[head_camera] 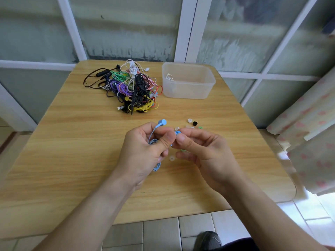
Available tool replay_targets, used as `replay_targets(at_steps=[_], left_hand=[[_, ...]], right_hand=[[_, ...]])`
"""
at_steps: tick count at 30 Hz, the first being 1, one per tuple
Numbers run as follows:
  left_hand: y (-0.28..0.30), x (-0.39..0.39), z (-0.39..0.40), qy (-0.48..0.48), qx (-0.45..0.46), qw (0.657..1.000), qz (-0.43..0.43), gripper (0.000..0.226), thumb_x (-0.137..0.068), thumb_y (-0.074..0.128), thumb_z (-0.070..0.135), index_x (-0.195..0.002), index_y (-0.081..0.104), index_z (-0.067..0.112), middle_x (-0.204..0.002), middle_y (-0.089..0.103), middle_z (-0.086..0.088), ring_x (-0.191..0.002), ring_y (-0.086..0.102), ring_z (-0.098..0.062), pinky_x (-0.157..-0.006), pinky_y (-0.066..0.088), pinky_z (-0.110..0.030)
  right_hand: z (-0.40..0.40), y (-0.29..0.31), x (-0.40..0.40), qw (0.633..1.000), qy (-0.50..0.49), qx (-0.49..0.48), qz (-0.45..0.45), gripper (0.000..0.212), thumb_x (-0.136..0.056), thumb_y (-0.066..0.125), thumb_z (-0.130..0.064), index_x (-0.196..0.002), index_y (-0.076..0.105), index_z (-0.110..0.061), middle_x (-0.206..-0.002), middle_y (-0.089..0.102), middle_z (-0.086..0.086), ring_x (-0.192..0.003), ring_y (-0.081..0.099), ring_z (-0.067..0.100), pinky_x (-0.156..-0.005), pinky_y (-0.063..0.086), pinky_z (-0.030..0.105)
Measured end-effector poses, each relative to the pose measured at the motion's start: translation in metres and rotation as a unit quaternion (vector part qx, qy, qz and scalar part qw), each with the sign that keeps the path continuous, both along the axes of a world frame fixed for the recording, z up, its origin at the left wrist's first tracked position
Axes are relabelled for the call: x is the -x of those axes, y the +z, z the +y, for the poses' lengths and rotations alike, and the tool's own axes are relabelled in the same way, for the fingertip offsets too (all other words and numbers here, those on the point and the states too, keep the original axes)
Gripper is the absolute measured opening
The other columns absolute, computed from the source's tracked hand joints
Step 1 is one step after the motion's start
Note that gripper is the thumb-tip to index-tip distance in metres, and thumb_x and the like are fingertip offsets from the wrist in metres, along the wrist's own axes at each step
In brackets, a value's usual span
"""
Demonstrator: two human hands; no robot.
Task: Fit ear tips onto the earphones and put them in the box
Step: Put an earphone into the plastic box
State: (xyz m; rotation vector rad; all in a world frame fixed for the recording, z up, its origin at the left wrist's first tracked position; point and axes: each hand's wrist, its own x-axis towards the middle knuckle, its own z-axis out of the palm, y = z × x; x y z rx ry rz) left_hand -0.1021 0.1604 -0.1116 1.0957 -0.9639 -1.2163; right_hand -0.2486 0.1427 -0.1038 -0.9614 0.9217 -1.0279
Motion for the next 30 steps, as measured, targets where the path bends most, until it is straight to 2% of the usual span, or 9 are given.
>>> replay_targets(at_steps=[4,8,11,18,23,30], left_hand=[[-0.001,-0.001,-0.0001,0.001,0.007,1.0,-0.012,0.02,-0.07,0.072,0.028,-0.082,0.068,0.012,-0.052,0.049,-0.005,-0.041,0.038,-0.012,-0.041,0.032,-0.021],[-0.0009,-0.0009,0.0001,-0.006,0.012,1.0,0.0,0.011,-0.069,0.073,0.029,-0.074,0.07,0.02,-0.058,0.052,-0.011,-0.042,0.039,-0.012,-0.041,0.033,-0.021],[-0.0009,-0.0001,0.0004,-0.001,0.016,1.0,-0.002,0.016,-0.069,0.072,0.029,-0.078,0.069,0.016,-0.065,0.055,-0.015,-0.043,0.041,-0.012,-0.041,0.033,-0.021],[-0.0015,0.0021,-0.0002,0.032,0.044,0.998,-0.03,0.018,-0.073,0.072,0.023,-0.082,0.067,0.009,-0.064,0.062,-0.004,-0.046,0.045,-0.01,-0.042,0.035,-0.015],[-0.0036,0.0027,-0.001,0.05,0.05,0.997,-0.033,0.006,-0.082,0.071,0.011,-0.084,0.066,0.008,-0.063,0.063,-0.002,-0.046,0.045,-0.009,-0.044,0.037,-0.015],[-0.0022,0.0021,-0.0004,0.05,0.041,0.998,-0.028,0.011,-0.078,0.072,0.018,-0.083,0.066,0.011,-0.061,0.062,-0.002,-0.045,0.045,-0.009,-0.042,0.035,-0.017]], right_hand=[[-0.0012,0.0004,0.0004,0.999,0.016,-0.04,-0.032,0.032,-0.071,0.073,-0.012,-0.102,0.069,-0.002,-0.097,0.075,0.013,-0.09,0.073,0.023,-0.06,0.053,0.025],[-0.0017,0.0001,0.0007,0.996,0.026,-0.062,-0.066,0.027,-0.072,0.07,-0.01,-0.098,0.069,-0.002,-0.092,0.074,0.01,-0.084,0.072,0.018,-0.059,0.053,0.024],[-0.002,-0.0002,0.0001,0.997,0.024,-0.045,-0.051,0.027,-0.075,0.068,-0.012,-0.1,0.067,-0.001,-0.088,0.074,0.009,-0.083,0.071,0.015,-0.06,0.052,0.023],[-0.0005,-0.0037,-0.0023,0.999,-0.03,0.033,0.011,0.023,-0.074,0.071,-0.02,-0.091,0.07,-0.005,-0.085,0.074,0.011,-0.082,0.07,0.019,-0.062,0.054,0.025],[-0.0004,-0.0038,-0.0026,0.998,-0.038,0.057,0.014,0.02,-0.07,0.074,-0.02,-0.084,0.072,-0.007,-0.081,0.073,0.01,-0.076,0.067,0.017,-0.062,0.054,0.025],[-0.0025,-0.0018,0.0003,0.998,-0.017,0.063,-0.005,0.008,-0.072,0.073,-0.014,-0.076,0.075,-0.008,-0.081,0.071,0.014,-0.074,0.065,0.02,-0.062,0.055,0.029]])
